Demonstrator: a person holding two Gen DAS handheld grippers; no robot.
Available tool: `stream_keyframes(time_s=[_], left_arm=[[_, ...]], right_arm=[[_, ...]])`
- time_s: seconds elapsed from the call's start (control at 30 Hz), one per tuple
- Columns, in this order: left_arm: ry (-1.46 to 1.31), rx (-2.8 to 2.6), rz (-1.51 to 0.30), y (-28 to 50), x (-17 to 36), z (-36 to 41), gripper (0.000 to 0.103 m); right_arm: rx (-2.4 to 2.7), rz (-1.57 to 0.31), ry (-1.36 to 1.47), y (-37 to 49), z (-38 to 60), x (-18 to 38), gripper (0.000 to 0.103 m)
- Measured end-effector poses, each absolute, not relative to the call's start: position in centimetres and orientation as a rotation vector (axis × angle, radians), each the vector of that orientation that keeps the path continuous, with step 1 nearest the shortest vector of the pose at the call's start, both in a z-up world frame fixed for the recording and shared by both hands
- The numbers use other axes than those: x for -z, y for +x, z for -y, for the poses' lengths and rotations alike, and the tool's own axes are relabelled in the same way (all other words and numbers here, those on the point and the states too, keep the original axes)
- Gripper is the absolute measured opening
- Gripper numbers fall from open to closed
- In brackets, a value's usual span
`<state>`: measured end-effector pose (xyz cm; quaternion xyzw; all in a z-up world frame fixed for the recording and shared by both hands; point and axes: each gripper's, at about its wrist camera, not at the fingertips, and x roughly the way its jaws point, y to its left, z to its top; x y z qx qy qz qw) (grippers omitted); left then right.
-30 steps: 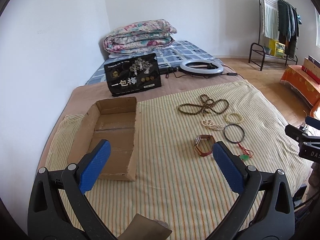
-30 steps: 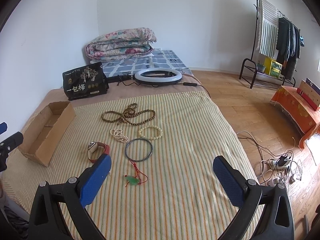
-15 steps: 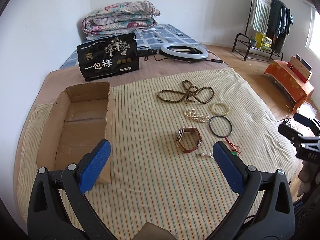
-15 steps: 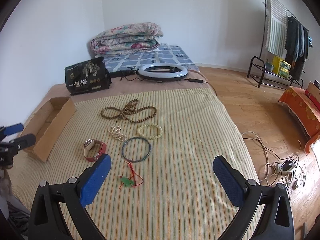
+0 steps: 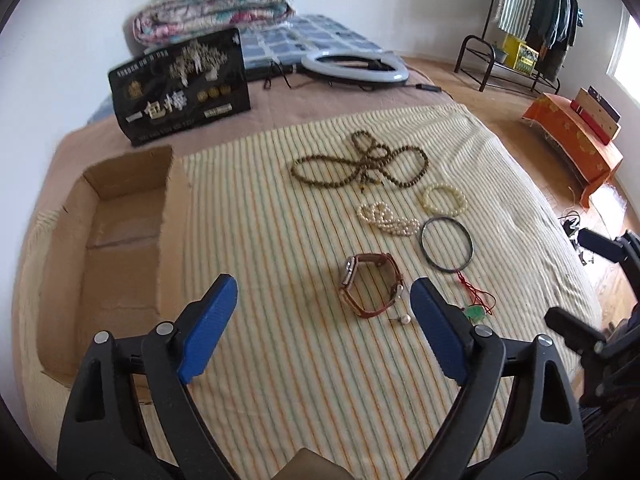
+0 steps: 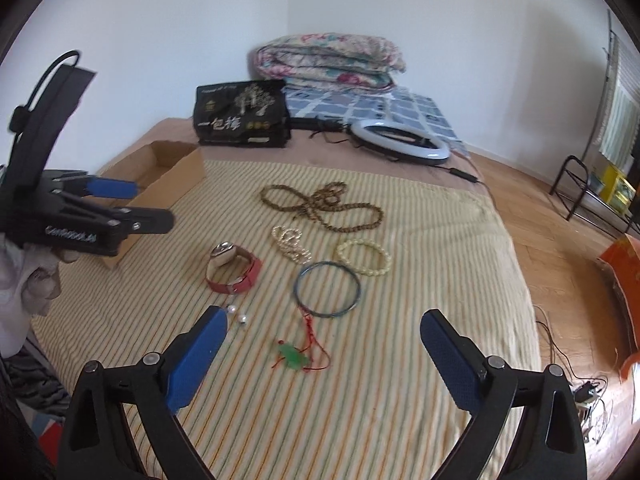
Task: Organize jewelry
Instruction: 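Move the left tool to the brown-strap watch while the right tool approaches a pearl earring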
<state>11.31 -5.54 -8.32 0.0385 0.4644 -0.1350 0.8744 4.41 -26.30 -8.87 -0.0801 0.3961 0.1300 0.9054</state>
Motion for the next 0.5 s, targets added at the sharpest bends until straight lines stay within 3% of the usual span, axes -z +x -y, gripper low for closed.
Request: stream_keyframes(time_s=[0.4, 0.5], left_arm=[[0.114, 0.259, -1.095, 14.1, 12.2, 7.2, 0.091], [0.104, 0.261, -1.116, 14.6, 12.8, 7.0, 0.081]], right_arm=[[-0.405, -0.901, -0.193, 5.6, 24.7, 12.0, 0.085], [-0.443, -0.928, -0.218, 6.0, 24.0, 12.9, 0.078]])
